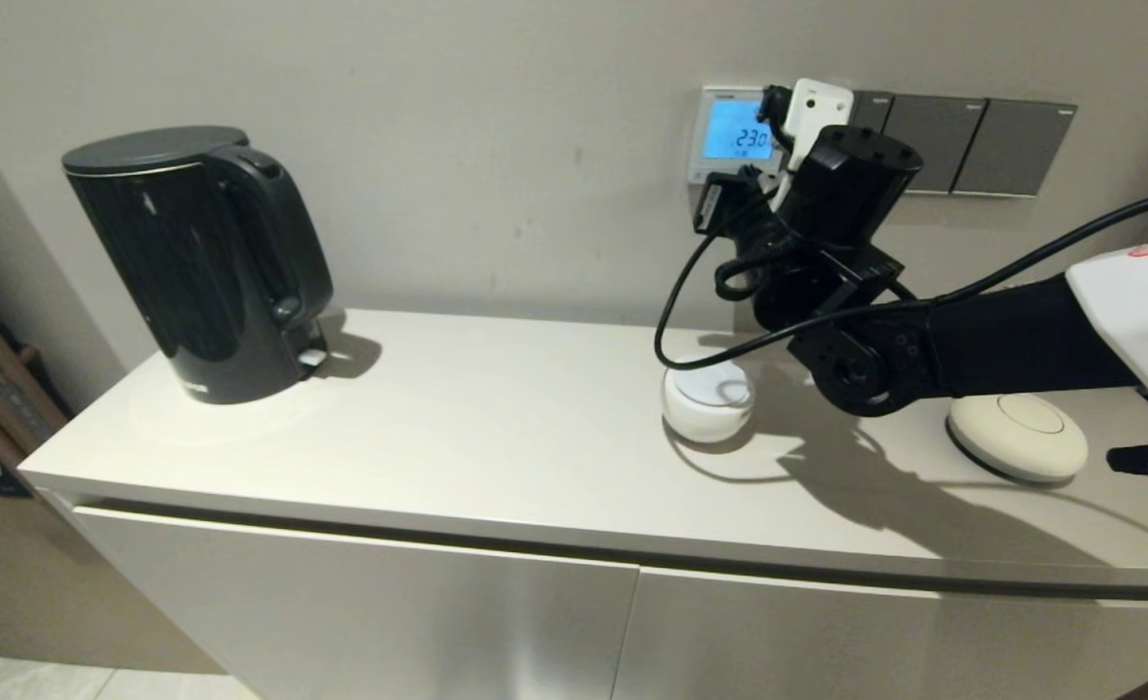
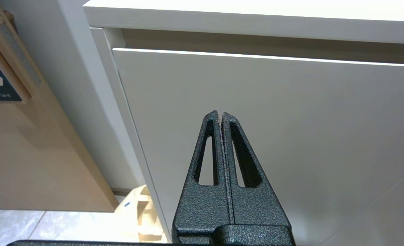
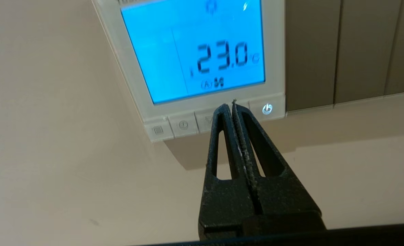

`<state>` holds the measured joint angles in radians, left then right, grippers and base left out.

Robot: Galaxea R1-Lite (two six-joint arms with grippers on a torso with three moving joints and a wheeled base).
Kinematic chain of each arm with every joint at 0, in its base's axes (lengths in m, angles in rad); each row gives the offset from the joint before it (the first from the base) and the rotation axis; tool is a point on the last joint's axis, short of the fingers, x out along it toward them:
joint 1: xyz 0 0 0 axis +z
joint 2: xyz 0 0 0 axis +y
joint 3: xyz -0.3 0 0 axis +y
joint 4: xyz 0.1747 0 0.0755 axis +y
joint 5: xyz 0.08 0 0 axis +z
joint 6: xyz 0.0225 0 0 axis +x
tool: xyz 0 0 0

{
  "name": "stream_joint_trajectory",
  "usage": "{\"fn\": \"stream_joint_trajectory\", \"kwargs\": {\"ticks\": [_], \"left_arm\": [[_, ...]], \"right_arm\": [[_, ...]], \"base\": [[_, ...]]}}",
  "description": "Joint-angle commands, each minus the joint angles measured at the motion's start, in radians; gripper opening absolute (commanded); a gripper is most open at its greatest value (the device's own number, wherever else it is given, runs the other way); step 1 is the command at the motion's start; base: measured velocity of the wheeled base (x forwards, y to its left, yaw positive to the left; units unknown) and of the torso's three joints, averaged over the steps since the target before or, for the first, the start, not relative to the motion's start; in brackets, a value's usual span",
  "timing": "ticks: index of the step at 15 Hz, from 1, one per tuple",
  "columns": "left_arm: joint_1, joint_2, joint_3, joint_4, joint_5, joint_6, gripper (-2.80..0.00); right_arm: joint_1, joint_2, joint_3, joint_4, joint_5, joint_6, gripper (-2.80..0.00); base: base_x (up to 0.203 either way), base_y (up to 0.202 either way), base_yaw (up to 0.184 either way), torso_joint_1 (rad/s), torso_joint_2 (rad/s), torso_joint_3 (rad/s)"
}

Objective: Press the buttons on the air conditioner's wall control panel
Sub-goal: Press the temperature increase button

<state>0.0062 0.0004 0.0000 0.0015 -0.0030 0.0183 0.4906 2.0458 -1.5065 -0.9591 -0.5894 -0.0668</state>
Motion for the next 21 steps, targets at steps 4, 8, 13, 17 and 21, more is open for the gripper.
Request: {"fn": "stream_joint_trajectory", "kwargs": {"ticks": [4, 8, 13, 17, 21], "left_arm": [[0.0, 0.001, 0.0, 0.0, 0.0, 0.0, -2.8], [0.0, 0.001, 0.0, 0.0, 0.0, 0.0, -2.8], [0.001, 0.0, 0.0, 0.0, 0.0, 0.0, -2.8], [0.0, 0.0, 0.0, 0.0, 0.0, 0.0, -2.8], [0.001, 0.0, 0.0, 0.0, 0.0, 0.0, -2.8]], "right_arm": [[-0.012, 0.038, -0.014, -0.004, -0.001, -0.001, -2.8], [-0.009, 0.039, -0.013, -0.006, -0.001, -0.001, -2.8], [-0.003, 0.03, -0.004, -0.006, -0.003, -0.001, -2.8], [0.024, -0.023, 0.019, -0.007, -0.002, -0.001, -2.8], [0.069, -0.151, 0.077, -0.002, -0.005, -0.002, -2.8]], "base": [[0.0, 0.0, 0.0, 0.0, 0.0, 0.0], [0.0, 0.0, 0.0, 0.0, 0.0, 0.0], [0.0, 0.0, 0.0, 0.0, 0.0, 0.0], [0.0, 0.0, 0.0, 0.0, 0.0, 0.0], [0.0, 0.0, 0.0, 0.0, 0.0, 0.0]]}}
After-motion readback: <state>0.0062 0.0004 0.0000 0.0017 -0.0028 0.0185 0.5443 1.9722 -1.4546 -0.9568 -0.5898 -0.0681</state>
